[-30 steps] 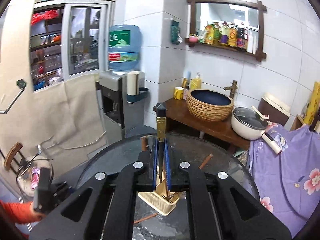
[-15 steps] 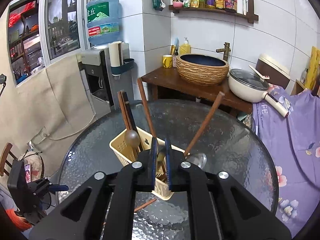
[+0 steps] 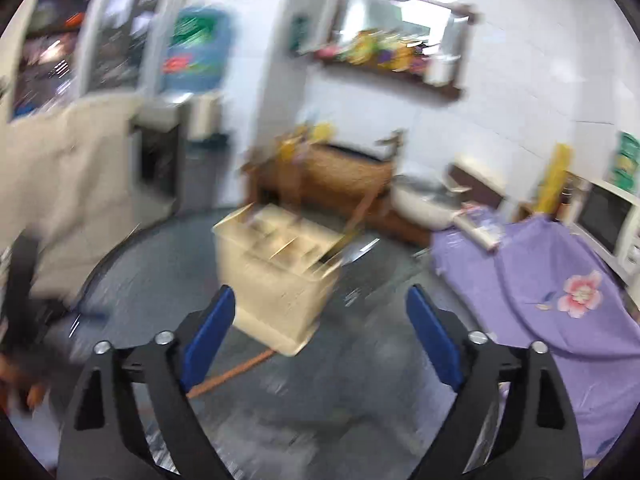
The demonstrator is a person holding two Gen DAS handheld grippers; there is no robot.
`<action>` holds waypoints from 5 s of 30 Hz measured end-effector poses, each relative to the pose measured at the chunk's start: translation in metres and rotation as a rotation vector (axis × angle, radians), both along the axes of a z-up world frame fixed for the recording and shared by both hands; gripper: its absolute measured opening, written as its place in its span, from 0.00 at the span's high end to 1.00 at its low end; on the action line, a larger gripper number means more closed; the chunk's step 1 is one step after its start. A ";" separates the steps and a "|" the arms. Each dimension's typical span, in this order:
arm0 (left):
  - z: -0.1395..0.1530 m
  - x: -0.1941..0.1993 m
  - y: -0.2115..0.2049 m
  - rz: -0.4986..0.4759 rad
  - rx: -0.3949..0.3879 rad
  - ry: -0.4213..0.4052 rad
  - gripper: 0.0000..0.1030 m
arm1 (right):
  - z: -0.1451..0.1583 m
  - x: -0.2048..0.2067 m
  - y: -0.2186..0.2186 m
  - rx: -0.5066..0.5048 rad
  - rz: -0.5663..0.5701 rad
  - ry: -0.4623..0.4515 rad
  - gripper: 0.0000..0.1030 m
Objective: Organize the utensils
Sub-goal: 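Grasp a silver spoon with the right tool while the left tool grasps the wooden chopstick, then lift the spoon and wooden chopstick over the basket with both tools, then lower the spoon and chopstick into the basket and open both tools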
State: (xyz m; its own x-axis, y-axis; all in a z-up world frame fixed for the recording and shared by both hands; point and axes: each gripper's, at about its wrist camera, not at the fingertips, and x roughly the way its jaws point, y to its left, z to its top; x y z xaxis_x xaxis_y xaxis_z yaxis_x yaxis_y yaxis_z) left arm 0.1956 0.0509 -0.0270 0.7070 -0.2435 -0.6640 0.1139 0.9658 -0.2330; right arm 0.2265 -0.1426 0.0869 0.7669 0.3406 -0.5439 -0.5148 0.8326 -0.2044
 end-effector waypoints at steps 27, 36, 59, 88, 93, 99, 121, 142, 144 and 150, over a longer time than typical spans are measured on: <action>-0.015 0.008 -0.011 -0.033 0.081 0.047 0.14 | -0.151 0.021 0.043 -0.114 0.045 0.550 0.49; -0.015 0.037 -0.049 -0.126 0.134 0.064 0.14 | -0.146 0.023 0.023 -0.098 0.032 0.543 0.63; -0.042 0.141 -0.142 -0.244 0.312 0.180 0.89 | -0.142 0.034 -0.041 0.015 -0.106 0.550 0.63; 0.120 0.016 -0.057 -0.165 0.089 -0.264 0.93 | -0.035 0.002 -0.031 0.243 -0.056 0.243 0.63; 0.128 0.015 -0.046 -0.150 0.075 -0.288 0.93 | -0.030 0.006 -0.016 0.234 -0.039 0.239 0.63; 0.147 0.007 -0.044 -0.158 0.091 -0.340 0.93 | -0.012 0.010 -0.010 0.252 -0.021 0.222 0.63; 0.280 0.108 -0.041 -0.079 0.051 -0.467 0.93 | 0.123 0.139 0.003 0.259 -0.161 0.039 0.63; 0.155 0.167 -0.041 -0.059 0.094 -0.204 0.92 | 0.050 0.173 0.019 0.019 -0.175 0.175 0.36; 0.158 0.163 -0.040 -0.059 0.083 -0.214 0.78 | 0.058 0.165 0.013 0.037 -0.183 0.133 0.36; 0.177 0.110 -0.033 -0.020 0.127 -0.378 0.08 | 0.091 0.098 -0.014 0.137 -0.195 -0.130 0.08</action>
State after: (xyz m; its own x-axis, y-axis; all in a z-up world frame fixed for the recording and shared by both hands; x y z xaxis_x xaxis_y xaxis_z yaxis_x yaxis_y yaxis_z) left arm 0.3058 0.0182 0.1498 0.9031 -0.1924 -0.3839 0.1877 0.9810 -0.0502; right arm 0.3242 -0.1570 0.1774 0.8854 0.2435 -0.3959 -0.3192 0.9377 -0.1373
